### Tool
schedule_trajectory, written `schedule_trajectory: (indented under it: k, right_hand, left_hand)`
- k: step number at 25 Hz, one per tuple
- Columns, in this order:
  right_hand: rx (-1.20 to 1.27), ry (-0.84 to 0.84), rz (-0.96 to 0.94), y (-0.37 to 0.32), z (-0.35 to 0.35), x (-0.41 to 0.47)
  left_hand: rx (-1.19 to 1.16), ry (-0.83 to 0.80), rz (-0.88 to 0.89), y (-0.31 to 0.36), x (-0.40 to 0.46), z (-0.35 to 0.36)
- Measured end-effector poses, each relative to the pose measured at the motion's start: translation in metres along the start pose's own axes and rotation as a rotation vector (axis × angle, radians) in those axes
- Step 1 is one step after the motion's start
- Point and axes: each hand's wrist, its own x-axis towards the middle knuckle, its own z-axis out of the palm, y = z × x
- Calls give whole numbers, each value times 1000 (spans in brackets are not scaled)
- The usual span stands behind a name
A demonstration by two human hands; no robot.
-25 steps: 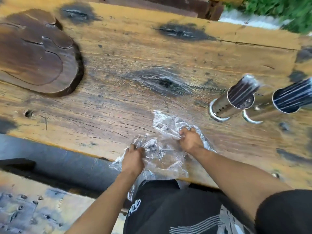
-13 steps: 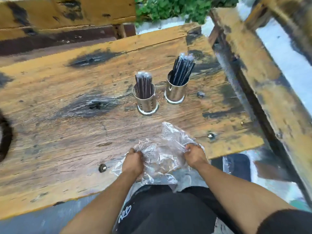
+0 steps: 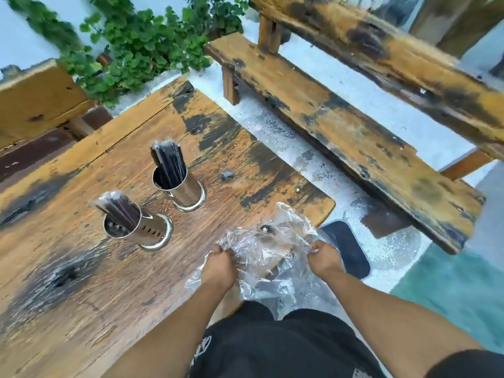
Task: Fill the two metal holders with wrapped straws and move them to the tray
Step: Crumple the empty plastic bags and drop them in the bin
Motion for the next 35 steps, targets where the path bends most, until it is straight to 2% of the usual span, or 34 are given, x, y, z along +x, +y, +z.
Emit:
schedule_trajectory:
  k: [9, 13, 18, 24, 28, 35]
  right_hand:
    - [220, 188, 290, 58, -31, -12]
    - [297, 195, 376, 94, -30, -18]
    - [329, 137, 425, 140, -40, 1]
    - [470, 106, 485, 190, -82, 44]
    - [629, 93, 484, 206, -111, 64]
    - [698, 37, 541, 227, -117, 105]
  left_hand:
    - [154, -71, 332, 80, 62, -15]
    - [219, -132, 422, 114, 70, -3]
    - [236, -127, 413, 169, 71, 7]
    - [339, -159, 418, 259, 73, 14]
    - [421, -108, 469, 318, 75, 14]
    - [370, -266, 459, 376, 128, 47]
